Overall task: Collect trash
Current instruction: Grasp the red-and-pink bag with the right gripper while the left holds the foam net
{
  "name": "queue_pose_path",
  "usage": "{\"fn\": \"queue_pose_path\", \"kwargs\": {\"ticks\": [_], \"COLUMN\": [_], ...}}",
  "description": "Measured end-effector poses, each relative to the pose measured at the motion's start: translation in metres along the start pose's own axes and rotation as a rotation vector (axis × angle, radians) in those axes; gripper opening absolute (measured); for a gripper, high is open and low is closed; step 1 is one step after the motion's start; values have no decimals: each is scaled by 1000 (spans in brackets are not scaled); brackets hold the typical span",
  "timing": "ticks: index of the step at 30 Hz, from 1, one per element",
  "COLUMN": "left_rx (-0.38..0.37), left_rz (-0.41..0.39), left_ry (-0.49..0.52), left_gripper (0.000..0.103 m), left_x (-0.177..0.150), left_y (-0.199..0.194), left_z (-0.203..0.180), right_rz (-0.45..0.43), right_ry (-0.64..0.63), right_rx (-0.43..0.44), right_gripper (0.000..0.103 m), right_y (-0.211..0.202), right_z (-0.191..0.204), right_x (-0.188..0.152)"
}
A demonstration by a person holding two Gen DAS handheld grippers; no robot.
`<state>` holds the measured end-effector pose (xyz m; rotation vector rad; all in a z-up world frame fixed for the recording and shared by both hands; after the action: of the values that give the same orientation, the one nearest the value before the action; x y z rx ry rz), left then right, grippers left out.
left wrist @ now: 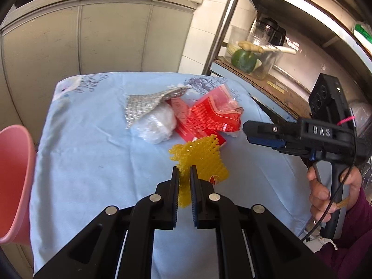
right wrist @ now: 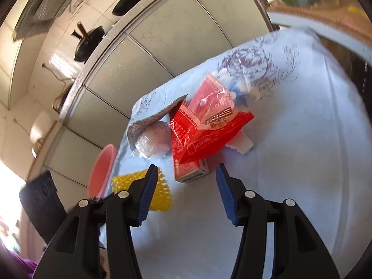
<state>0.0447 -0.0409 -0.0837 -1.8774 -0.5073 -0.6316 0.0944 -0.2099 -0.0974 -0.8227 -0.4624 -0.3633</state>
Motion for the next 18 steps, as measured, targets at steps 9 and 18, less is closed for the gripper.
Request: {"fn": "queue_pose_path", "kwargs": {"ticks": [9,18], "left_rx": [-1,-4], "left_rz": [-30,-51], "left_ry": [-53,-72], "left_gripper": [9,9], "left_x": [-1,-3], "left_y": [-12,-19], "left_z": [20,27], "right_rz": [3,-17], "right_ry": [270,322], "right_rx": [87,29], "right_gripper": [53,27], "right_y": [21,33], "right_z": [-15,-24], "right_x": [12,14]}}
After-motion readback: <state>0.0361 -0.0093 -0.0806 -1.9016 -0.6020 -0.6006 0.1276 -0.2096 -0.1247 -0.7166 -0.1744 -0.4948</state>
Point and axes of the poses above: each gripper's, at about its wrist camera, not at the fingertips, and y roughly the way its jaws point, z to its left, x to its top, the point moved 8 cm from there along y, roughly the way its jaws point, and after that the axes turned 7 degrees about -y, right-handed, at the moved point
